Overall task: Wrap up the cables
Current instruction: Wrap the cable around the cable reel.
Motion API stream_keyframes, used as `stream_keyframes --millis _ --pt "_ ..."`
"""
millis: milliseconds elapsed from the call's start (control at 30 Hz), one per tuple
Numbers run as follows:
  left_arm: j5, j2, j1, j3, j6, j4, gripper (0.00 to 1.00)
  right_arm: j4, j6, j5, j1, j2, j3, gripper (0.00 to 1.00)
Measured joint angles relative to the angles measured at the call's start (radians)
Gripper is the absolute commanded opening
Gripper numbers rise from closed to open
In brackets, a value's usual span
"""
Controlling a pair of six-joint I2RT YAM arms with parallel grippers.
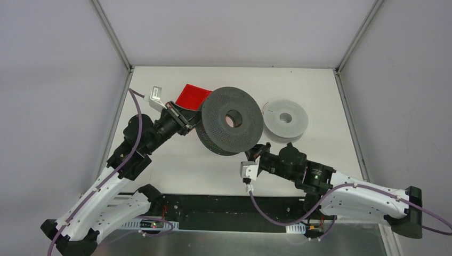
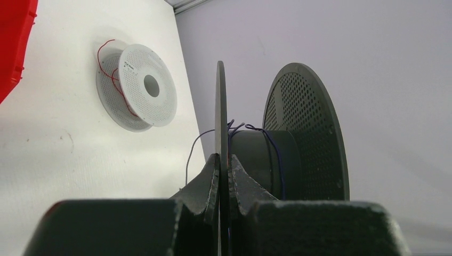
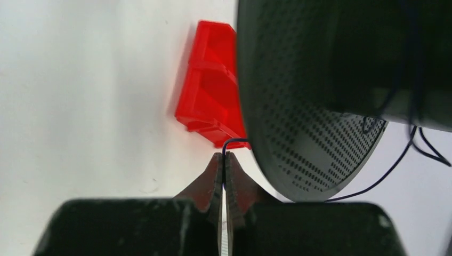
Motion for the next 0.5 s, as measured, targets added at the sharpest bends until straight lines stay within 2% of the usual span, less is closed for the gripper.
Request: stream_keyframes --millis 233,500 --pt "-0.028 0.006 0.0 0.0 0.011 0.002 0.0 -0.081 0.267 -0.053 0.024 -0.034 0.06 0.0" --pt "-0.11 0.006 0.0 -0.013 0.05 -0.001 0.0 -0.086 0.468 -0.069 0.063 0.011 0.112 0.0"
